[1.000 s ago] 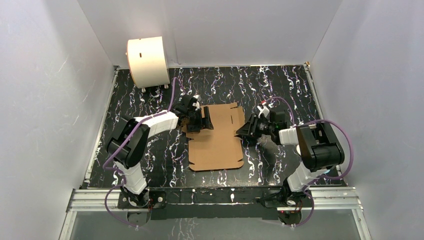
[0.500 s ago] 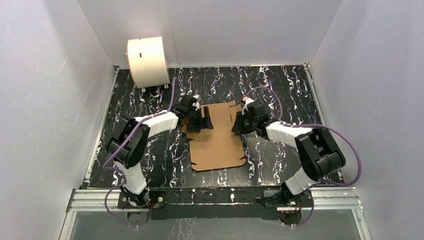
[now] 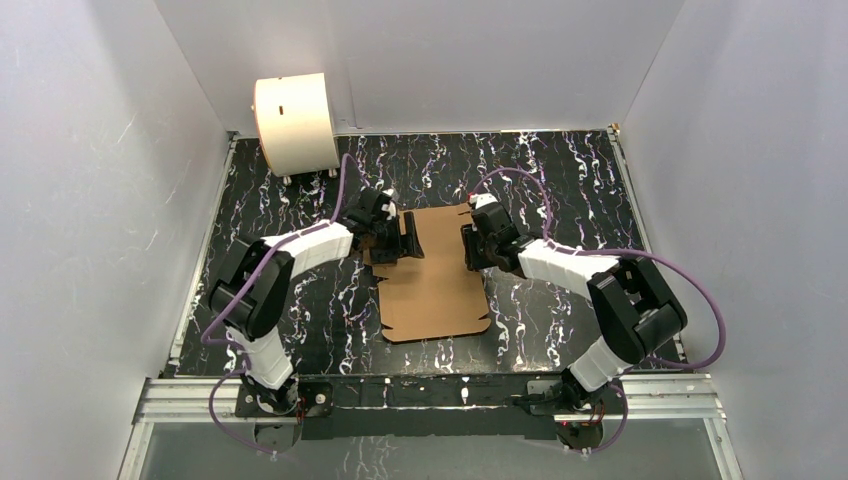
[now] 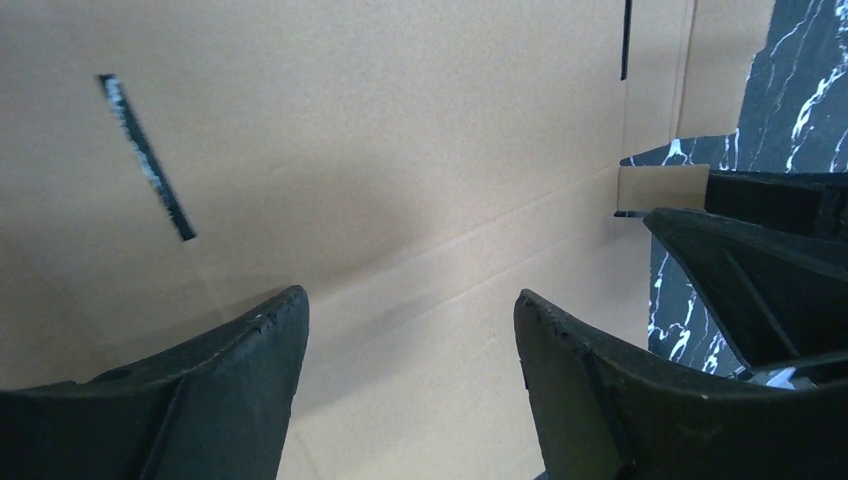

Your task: Fold the paper box

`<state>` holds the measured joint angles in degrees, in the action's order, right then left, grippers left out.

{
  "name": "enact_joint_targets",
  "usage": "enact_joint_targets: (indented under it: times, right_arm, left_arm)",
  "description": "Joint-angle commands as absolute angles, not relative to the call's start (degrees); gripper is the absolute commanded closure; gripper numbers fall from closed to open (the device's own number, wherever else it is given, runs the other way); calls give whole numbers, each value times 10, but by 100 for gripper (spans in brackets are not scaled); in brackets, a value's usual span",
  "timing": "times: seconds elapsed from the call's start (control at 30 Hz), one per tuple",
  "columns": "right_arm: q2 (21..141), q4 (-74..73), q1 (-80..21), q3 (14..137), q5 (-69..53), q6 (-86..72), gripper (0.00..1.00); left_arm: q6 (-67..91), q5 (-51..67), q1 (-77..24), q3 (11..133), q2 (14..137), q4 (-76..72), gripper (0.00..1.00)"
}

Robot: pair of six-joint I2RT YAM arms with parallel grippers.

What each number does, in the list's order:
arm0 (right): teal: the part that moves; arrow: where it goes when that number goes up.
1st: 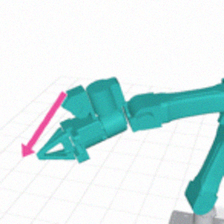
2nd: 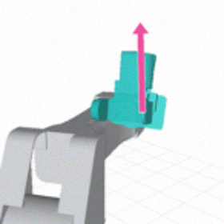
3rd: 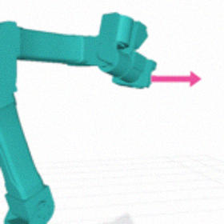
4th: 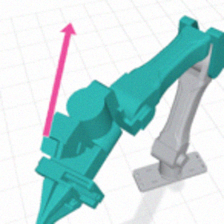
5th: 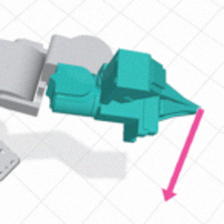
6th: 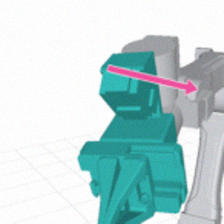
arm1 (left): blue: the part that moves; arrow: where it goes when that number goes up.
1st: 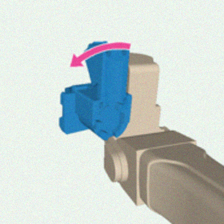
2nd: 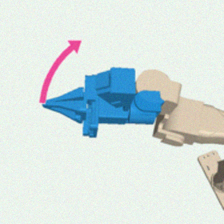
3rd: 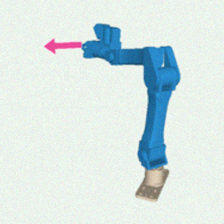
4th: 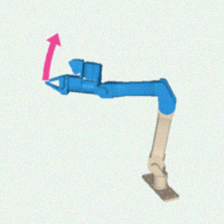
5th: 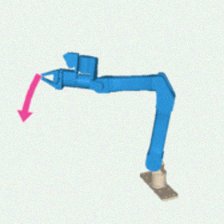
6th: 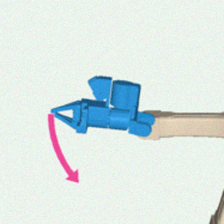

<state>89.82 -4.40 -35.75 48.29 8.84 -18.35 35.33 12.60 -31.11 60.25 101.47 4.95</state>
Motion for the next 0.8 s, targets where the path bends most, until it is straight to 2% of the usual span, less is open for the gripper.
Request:
enact_joint_targets:
  times: [0.0, 0.3, 0.5, 0.77]
  right_arm:
    - [866, -51, -355, 510, 111, -152, 53]
    - [847, -27, -313, 521, 6, -120, 40]
    - [876, -7, -289, 562, -96, -111, 33]
    - [935, -9, -279, 623, -141, -85, 27]
  left_arm:
    - [337, 109, -278, 600, 923, 92, 27]
    - [312, 126, -171, 576, 845, 139, 27]
    - [300, 165, -138, 604, 891, 150, 29]
    - [294, 153, -133, 657, 981, 154, 38]
